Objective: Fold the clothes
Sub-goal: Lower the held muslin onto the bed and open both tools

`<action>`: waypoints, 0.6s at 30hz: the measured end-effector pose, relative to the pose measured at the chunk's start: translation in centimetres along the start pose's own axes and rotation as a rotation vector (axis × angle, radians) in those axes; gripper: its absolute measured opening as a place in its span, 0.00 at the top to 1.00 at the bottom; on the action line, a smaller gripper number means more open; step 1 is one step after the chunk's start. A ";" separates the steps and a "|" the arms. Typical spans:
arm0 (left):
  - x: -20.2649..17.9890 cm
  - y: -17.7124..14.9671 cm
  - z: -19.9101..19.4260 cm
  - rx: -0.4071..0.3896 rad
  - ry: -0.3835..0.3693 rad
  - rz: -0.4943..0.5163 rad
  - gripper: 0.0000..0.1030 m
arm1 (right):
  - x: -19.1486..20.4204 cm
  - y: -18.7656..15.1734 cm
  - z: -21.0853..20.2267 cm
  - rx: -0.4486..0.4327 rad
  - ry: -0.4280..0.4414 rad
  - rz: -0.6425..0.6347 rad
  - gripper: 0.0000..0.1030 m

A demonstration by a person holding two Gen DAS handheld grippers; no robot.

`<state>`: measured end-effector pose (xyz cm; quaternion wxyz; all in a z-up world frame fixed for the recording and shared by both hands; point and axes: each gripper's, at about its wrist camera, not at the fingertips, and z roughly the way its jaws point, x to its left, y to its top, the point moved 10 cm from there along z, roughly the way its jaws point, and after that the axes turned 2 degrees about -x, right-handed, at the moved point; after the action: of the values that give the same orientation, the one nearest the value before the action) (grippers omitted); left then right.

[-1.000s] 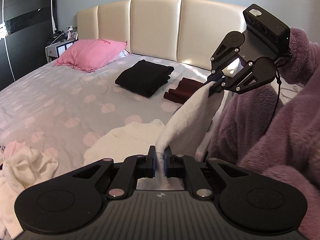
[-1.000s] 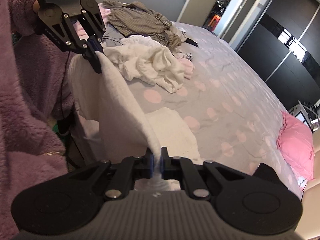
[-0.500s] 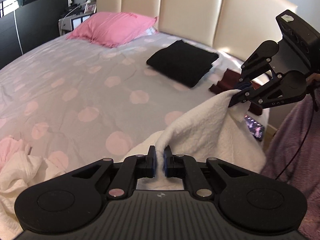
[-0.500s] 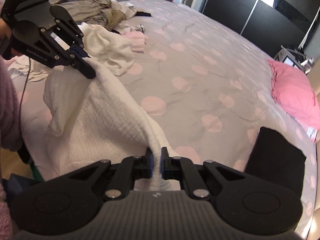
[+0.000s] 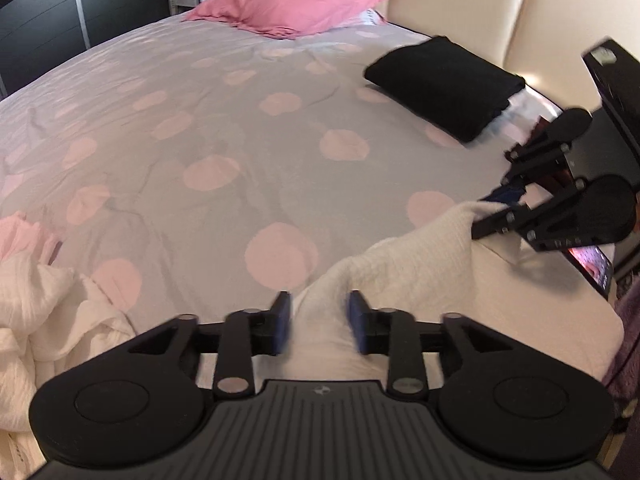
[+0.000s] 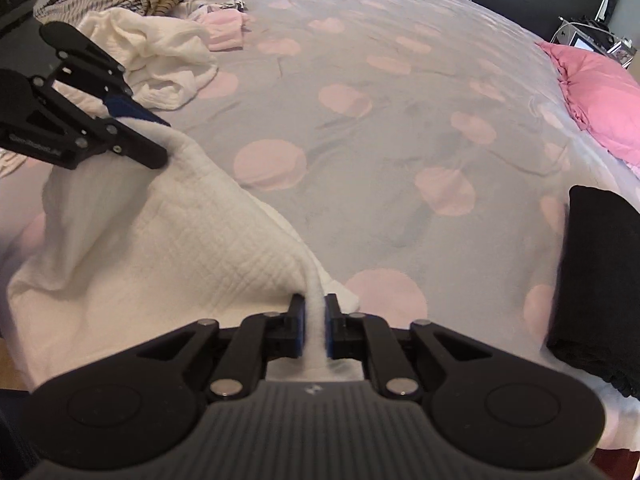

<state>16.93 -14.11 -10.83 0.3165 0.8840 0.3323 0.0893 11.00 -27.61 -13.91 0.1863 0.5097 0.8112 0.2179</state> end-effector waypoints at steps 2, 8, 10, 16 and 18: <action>0.6 0.4 -0.8 -0.033 0.025 -0.045 0.51 | -0.3 0.0 0.1 -0.013 -0.034 0.009 0.69; 0.5 1.4 -4.4 -0.156 0.014 -0.115 0.52 | -1.5 1.4 -2.6 -0.160 -0.098 0.125 0.52; -0.2 1.1 -5.6 -0.185 0.026 -0.108 0.53 | -1.2 1.1 -3.8 -0.203 -0.110 0.163 0.47; -2.9 -1.5 -8.2 -0.188 0.026 -0.081 0.71 | 1.6 -0.9 -7.2 -0.271 -0.085 0.246 0.52; -3.7 -3.1 -8.6 -0.170 0.019 -0.084 0.75 | 3.1 -1.7 -8.3 -0.289 -0.066 0.252 0.54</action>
<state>9.29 -10.43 -5.81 0.3908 0.8382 0.3635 0.1123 4.10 -26.84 -8.13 0.2553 0.5823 0.6945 0.3368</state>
